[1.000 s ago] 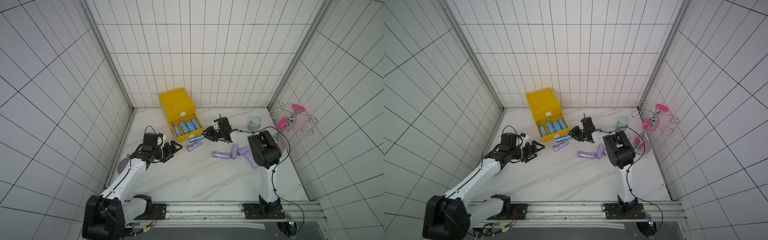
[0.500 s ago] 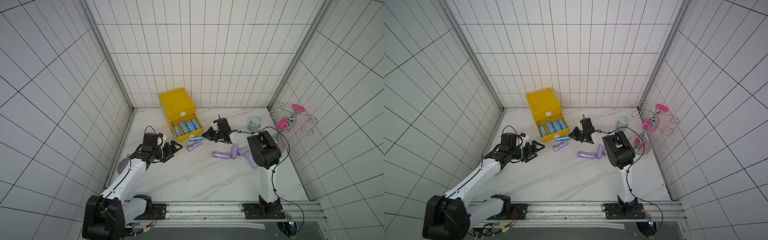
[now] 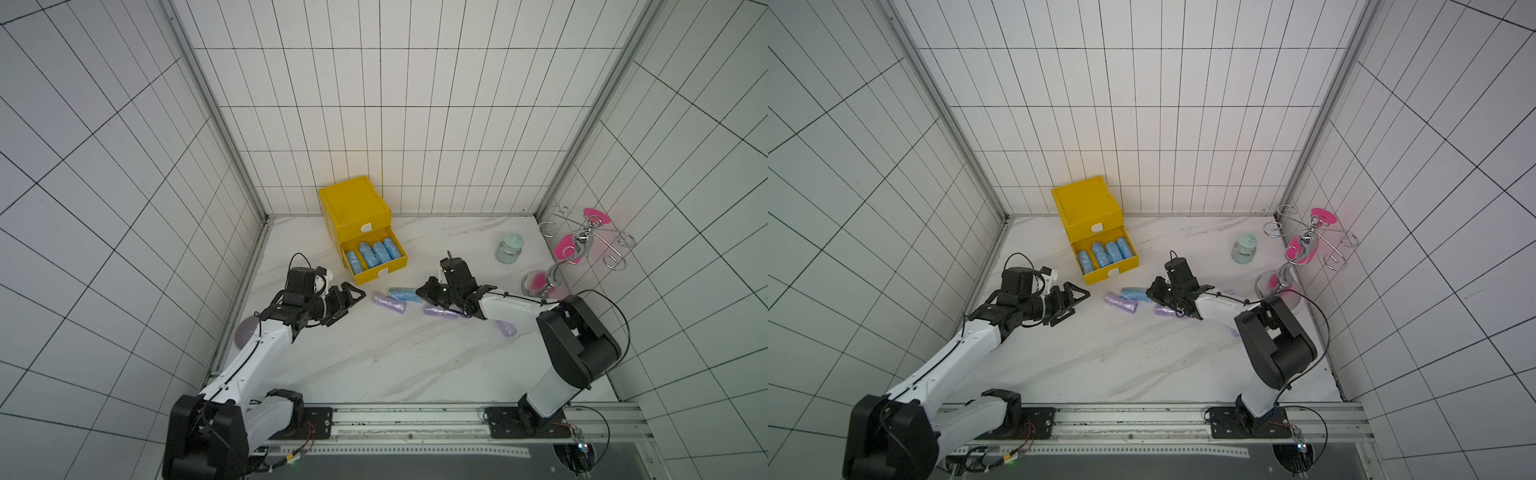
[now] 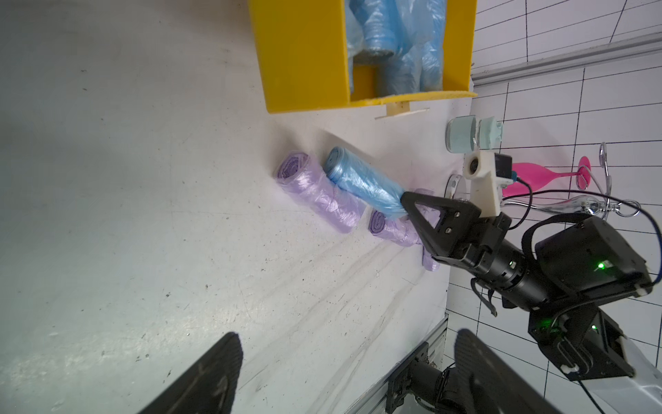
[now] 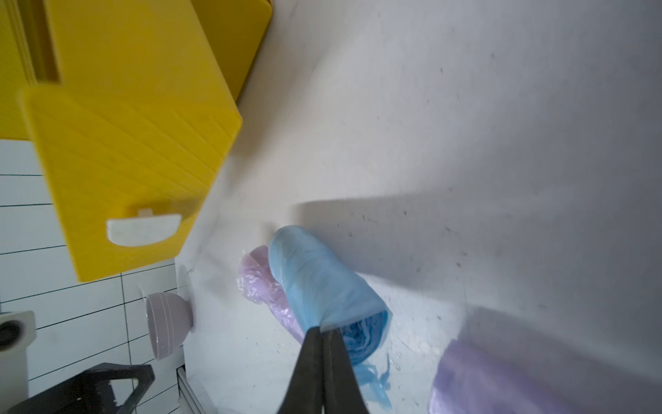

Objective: Sort the rolls of trash bags by color and place them into the drawer
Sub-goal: Move the roll of trash bags to the center of the board, then pick up the roll of trash bags from the center of the board.

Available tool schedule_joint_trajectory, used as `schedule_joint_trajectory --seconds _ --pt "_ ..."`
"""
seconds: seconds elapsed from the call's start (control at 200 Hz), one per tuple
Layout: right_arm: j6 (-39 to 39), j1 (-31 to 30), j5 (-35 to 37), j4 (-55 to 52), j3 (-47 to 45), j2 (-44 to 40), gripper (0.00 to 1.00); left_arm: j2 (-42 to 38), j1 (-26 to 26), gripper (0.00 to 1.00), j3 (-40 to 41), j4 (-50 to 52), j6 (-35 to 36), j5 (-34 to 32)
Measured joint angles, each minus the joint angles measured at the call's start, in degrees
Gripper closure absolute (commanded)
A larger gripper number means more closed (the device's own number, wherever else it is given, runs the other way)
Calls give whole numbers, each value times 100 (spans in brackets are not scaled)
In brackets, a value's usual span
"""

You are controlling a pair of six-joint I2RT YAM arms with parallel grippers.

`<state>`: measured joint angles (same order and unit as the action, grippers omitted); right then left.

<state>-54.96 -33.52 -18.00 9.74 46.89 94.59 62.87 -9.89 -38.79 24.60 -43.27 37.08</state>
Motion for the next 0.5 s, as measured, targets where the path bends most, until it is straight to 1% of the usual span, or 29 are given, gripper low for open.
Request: schedule_joint_trajectory --seconds 0.065,0.16,0.215,0.33,0.385,0.435,0.5 --pt "-116 -271 153 35 -219 -42 84 -42 -22 8 7 -4 -9 2" --pt "-271 -669 341 81 -461 -94 62 -122 -39 8 33 -4 -31 4" --pt "-330 -866 468 57 -551 -190 54 -188 -52 8 55 0 -46 2" --pt "-258 -1200 758 -170 -640 -581 46 -337 -52 8 85 7 -50 2" --pt "-129 -1294 892 -317 -638 -820 44 -404 -52 8 92 11 -52 0" --pt "81 -1357 994 -463 -629 -1019 41 -459 -52 8 105 9 -55 0" --pt "542 -1390 1054 -769 -533 -1174 38 -501 -52 8 125 13 -50 -2"
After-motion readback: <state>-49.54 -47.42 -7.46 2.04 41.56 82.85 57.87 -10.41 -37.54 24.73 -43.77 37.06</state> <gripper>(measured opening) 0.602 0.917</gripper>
